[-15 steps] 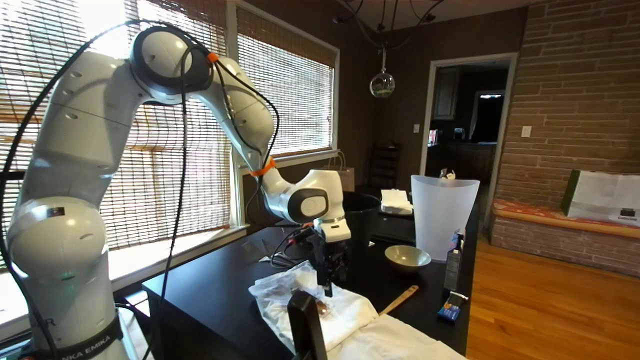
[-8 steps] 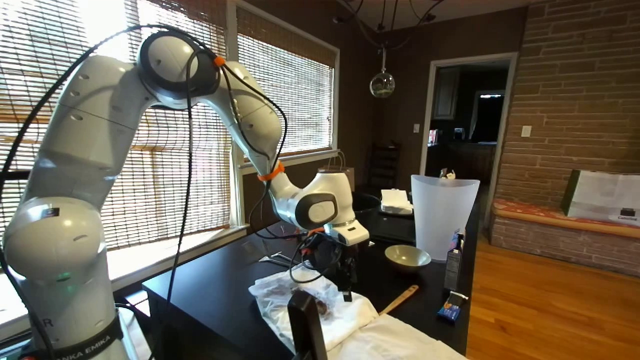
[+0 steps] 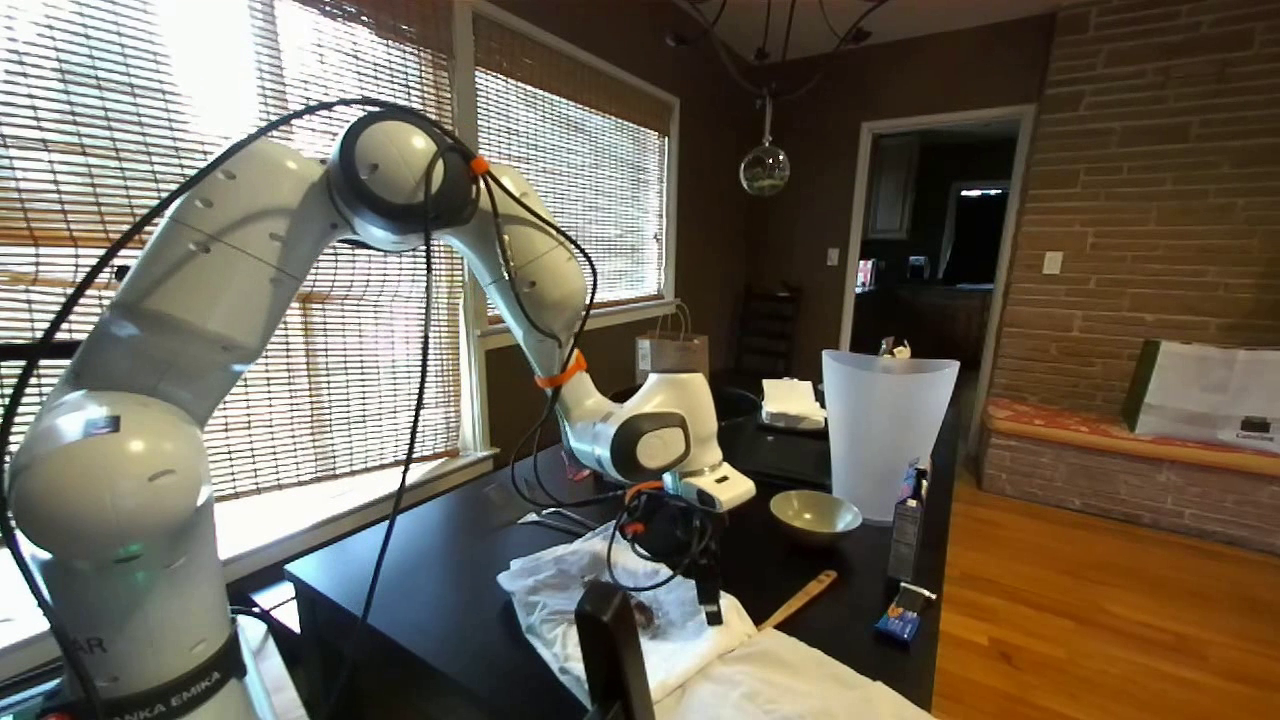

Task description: Put the chocolate on the white cloth then fold it

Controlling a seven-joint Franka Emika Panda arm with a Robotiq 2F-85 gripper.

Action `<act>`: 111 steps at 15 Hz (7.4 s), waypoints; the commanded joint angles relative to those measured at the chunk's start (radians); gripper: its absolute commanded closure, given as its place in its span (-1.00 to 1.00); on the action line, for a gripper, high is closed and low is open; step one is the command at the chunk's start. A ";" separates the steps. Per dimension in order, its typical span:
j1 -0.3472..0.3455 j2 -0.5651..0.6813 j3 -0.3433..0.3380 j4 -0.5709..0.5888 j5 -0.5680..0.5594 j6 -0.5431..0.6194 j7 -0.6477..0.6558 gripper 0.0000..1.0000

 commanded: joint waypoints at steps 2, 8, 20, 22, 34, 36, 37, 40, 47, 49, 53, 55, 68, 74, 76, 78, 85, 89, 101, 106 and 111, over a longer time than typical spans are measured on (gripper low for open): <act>0.018 0.045 -0.017 0.061 0.027 -0.020 -0.038 -0.08; 0.076 -0.047 -0.087 -0.006 -0.006 -0.029 -0.019 0.79; 0.046 -0.206 -0.056 -0.097 -0.013 -0.061 -0.131 0.21; 0.043 -0.174 -0.044 -0.091 -0.007 -0.028 -0.138 -0.08; 0.102 0.077 -0.094 0.019 0.039 0.182 -0.155 -0.50; 0.106 0.090 -0.102 0.035 0.047 0.157 -0.160 -0.31; 0.110 0.096 -0.108 0.043 0.049 0.148 -0.159 -0.14; 0.116 0.102 -0.124 0.058 0.049 0.112 -0.155 0.28; 0.100 0.051 -0.119 0.068 0.043 -0.004 -0.153 0.99; 0.091 0.031 -0.110 0.073 0.043 -0.050 -0.152 0.97; 0.070 -0.029 -0.090 0.070 0.040 -0.131 -0.158 0.95; 0.058 -0.080 -0.078 0.053 0.038 -0.170 -0.164 0.95; -0.063 -0.377 0.128 -0.121 0.169 -0.456 -0.533 0.95; -0.097 -0.472 0.169 -0.186 0.289 -0.602 -0.843 0.95; -0.106 -0.502 0.165 -0.194 0.316 -0.679 -0.945 0.95; -0.110 -0.521 0.158 -0.204 0.319 -0.746 -1.032 0.95; -0.110 -0.526 0.154 -0.270 0.253 -0.787 -1.199 0.94; -0.101 -0.525 0.162 -0.319 0.237 -0.771 -1.219 0.93; -0.090 -0.529 0.180 -0.393 0.120 -0.711 -1.178 -0.39; -0.099 -0.572 0.170 -0.345 0.191 -0.703 -1.192 -1.00; -0.095 -0.623 0.157 -0.284 0.239 -0.700 -1.199 -1.00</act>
